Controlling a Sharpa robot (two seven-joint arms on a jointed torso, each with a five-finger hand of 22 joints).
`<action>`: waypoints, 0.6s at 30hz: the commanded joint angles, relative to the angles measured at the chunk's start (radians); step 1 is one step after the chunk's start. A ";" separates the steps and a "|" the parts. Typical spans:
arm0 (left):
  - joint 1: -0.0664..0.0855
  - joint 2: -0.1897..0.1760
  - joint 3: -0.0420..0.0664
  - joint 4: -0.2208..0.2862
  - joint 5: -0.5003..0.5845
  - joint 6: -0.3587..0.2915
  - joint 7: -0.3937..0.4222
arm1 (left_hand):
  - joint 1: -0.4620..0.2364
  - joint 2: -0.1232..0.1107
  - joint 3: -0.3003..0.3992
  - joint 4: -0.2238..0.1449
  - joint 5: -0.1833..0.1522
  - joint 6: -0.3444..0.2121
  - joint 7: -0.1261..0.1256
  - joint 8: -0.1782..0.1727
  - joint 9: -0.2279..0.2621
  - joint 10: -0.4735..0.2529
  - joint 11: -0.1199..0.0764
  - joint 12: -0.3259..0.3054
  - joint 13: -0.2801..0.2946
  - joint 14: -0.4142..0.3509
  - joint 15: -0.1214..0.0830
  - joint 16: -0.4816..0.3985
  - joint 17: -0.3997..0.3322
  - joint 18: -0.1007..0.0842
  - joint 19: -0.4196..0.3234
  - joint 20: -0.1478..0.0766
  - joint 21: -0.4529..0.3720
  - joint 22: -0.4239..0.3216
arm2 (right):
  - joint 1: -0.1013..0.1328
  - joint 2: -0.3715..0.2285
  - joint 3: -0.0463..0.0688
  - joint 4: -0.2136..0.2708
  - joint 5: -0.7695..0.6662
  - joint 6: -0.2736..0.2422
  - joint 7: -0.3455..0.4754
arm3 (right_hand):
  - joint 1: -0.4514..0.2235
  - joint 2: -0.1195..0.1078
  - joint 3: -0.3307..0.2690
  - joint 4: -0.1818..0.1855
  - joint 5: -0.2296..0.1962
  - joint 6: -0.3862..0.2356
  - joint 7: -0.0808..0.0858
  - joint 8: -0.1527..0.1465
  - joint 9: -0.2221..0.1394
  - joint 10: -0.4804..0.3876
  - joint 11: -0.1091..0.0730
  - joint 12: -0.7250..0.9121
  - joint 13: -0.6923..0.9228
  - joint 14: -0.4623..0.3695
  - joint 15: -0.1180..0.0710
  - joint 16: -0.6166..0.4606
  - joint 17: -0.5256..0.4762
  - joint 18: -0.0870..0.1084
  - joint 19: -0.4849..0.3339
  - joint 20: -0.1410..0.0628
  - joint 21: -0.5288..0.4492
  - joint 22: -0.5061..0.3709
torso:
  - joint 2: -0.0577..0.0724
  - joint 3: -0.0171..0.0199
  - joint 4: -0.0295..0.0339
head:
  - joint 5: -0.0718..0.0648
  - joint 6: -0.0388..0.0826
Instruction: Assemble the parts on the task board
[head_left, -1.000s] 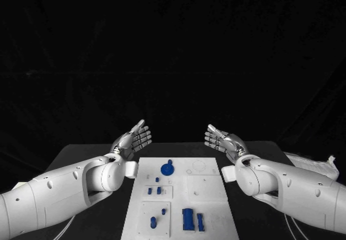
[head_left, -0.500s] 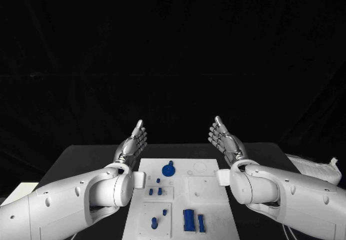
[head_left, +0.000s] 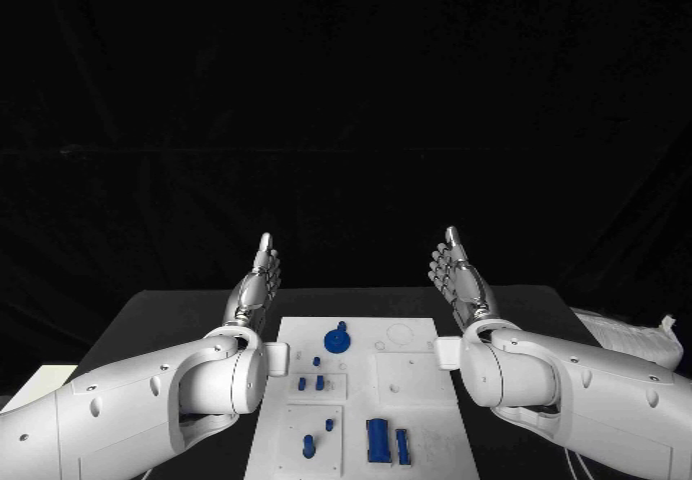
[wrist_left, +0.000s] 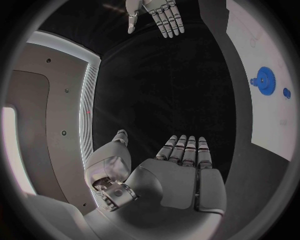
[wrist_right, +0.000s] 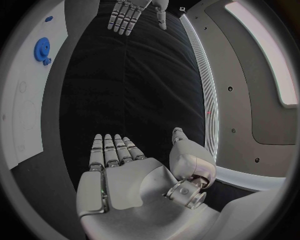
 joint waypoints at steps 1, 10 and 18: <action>0.000 0.001 0.001 0.002 -0.017 -0.013 0.021 | -0.067 0.000 -0.020 -0.001 -0.006 -0.051 -0.001 -0.007 -0.002 -0.054 -0.001 -0.007 -0.001 -0.048 0.000 -0.007 -0.001 -0.022 -0.039 -0.002 -0.006 -0.024 | 0.000 0.000 0.000 0.002 -0.001 -0.004 0.019 | -0.068 0.000 -0.004 0.000 -0.005 -0.048 -0.001 -0.003 -0.001 -0.055 -0.001 -0.007 -0.001 -0.055 0.000 -0.006 -0.001 -0.021 -0.052 -0.002 -0.004 -0.001 | 0.000 -0.0001 0.0000 | 0.000 0.000; 0.000 0.001 0.001 0.002 -0.017 -0.013 0.021 | -0.108 0.000 -0.020 -0.001 -0.006 -0.080 -0.001 -0.007 -0.002 -0.086 -0.001 -0.007 -0.001 -0.077 0.000 -0.007 -0.001 -0.022 -0.126 -0.002 -0.006 -0.024 | 0.000 0.000 0.000 0.002 -0.001 -0.004 0.019 | -0.211 0.000 -0.004 0.000 -0.005 -0.151 -0.001 -0.003 -0.001 -0.169 -0.001 -0.007 -0.001 -0.172 0.000 -0.006 -0.001 -0.021 -0.163 -0.002 -0.004 -0.001 | 0.000 -0.0001 0.0000 | 0.000 0.000; 0.000 0.001 0.001 0.002 -0.017 -0.013 0.021 | -0.210 0.000 -0.020 -0.001 -0.006 -0.159 -0.001 -0.007 -0.002 -0.167 -0.001 -0.007 -0.001 -0.151 0.000 -0.007 -0.001 -0.022 -0.126 -0.002 -0.006 -0.024 | 0.000 0.000 0.000 0.002 -0.001 -0.004 0.019 | -0.211 0.000 -0.004 0.000 -0.005 -0.151 -0.001 -0.003 -0.001 -0.169 -0.001 -0.007 -0.001 -0.172 0.000 -0.006 -0.001 -0.021 -0.163 -0.002 -0.004 -0.001 | 0.000 -0.0001 0.0000 | 0.000 0.000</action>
